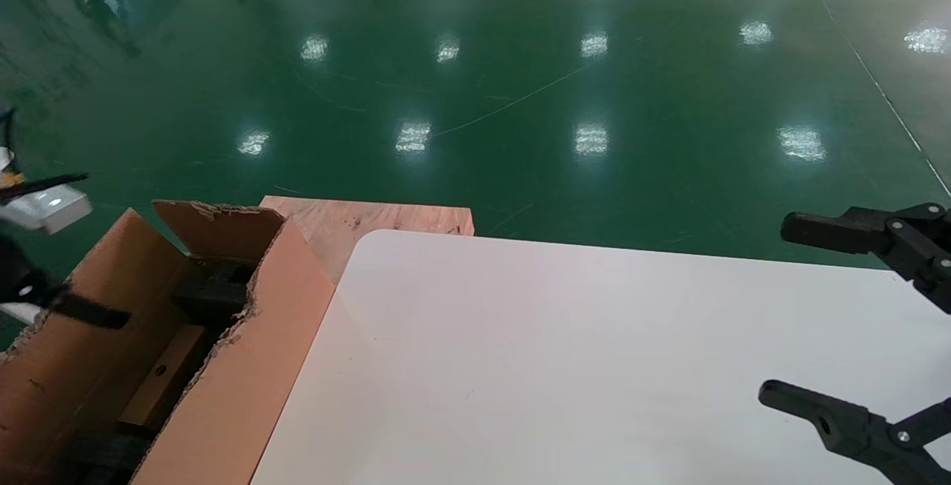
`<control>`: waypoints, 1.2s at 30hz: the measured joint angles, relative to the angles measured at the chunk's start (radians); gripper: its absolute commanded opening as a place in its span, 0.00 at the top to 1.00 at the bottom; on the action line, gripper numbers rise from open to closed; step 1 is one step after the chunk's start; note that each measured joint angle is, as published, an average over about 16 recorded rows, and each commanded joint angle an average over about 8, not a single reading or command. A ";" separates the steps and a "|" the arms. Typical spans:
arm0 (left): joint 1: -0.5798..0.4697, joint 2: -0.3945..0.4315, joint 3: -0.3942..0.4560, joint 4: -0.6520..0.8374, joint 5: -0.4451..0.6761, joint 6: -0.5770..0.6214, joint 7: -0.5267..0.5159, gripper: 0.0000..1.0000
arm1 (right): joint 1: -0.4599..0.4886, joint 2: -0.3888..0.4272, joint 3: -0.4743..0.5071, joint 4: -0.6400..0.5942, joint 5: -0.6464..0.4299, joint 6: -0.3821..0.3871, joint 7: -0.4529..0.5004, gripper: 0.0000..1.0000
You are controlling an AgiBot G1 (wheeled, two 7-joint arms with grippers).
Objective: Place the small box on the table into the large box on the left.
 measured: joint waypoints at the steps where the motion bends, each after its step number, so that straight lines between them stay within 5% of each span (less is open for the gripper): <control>1: -0.006 0.003 -0.006 -0.024 -0.008 -0.001 0.005 0.00 | 0.000 0.000 0.000 0.000 0.000 0.000 0.000 0.00; 13: -0.046 0.064 -0.078 -0.324 -0.108 -0.050 0.004 0.00 | 0.000 0.000 0.000 0.000 0.000 0.000 0.000 0.00; 23: -0.025 0.103 -0.136 -0.425 -0.148 -0.080 -0.015 0.00 | 0.000 0.000 0.000 0.000 0.000 0.000 0.000 0.00; 36: 0.177 0.121 -0.404 -0.469 -0.232 -0.025 0.093 0.00 | 0.000 0.000 0.000 -0.001 0.000 0.000 0.000 0.00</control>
